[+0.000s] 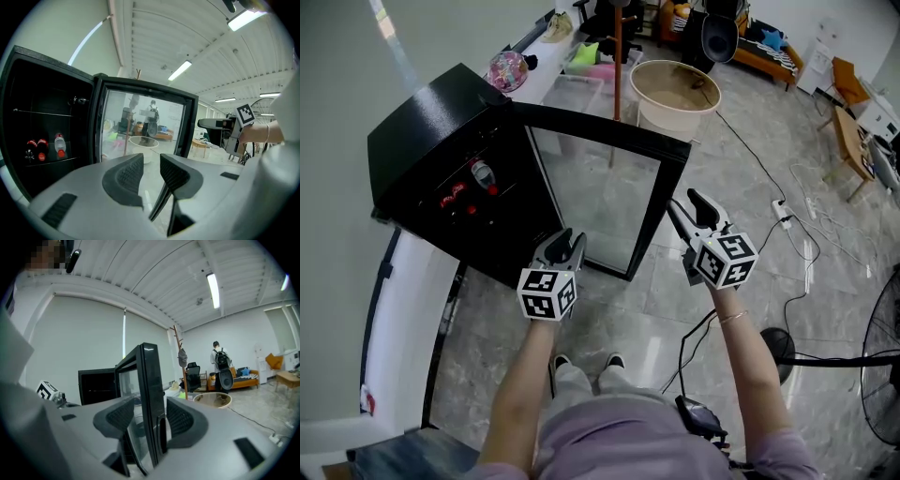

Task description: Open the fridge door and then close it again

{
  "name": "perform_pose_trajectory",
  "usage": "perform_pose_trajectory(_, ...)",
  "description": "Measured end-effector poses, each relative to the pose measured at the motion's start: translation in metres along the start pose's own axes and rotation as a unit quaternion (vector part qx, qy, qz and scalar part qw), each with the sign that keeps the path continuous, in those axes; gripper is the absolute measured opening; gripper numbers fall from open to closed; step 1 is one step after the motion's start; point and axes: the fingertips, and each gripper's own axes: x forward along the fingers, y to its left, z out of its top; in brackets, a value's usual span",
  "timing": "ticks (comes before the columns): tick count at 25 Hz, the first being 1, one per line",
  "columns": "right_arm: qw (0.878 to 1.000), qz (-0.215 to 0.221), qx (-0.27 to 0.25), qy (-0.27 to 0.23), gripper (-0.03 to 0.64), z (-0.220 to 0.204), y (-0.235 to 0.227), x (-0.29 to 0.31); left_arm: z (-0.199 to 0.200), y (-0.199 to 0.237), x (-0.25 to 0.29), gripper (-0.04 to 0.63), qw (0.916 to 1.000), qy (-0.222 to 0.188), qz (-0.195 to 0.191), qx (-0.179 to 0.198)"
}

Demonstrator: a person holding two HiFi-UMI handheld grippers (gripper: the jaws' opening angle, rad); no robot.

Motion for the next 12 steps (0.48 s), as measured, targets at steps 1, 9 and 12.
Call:
perform_pose_trajectory(1, 1.000, 0.002, 0.000, -0.001, 0.223, 0.002, -0.001, 0.000, 0.000, 0.000, -0.002, 0.110, 1.0000, -0.001, 0.001, -0.001)
perform_pose_trajectory(9, 1.000, 0.027, 0.003, 0.006, 0.278, 0.008, -0.004, 0.029, -0.001, 0.010, -0.014, 0.107, 0.9997, -0.004, 0.021, -0.011)
perform_pose_trajectory(12, 0.999, 0.038, 0.005, 0.010, 0.290, 0.009, -0.007, 0.034, -0.002, 0.010, -0.019, 0.106, 0.9995, -0.004, 0.027, -0.015)
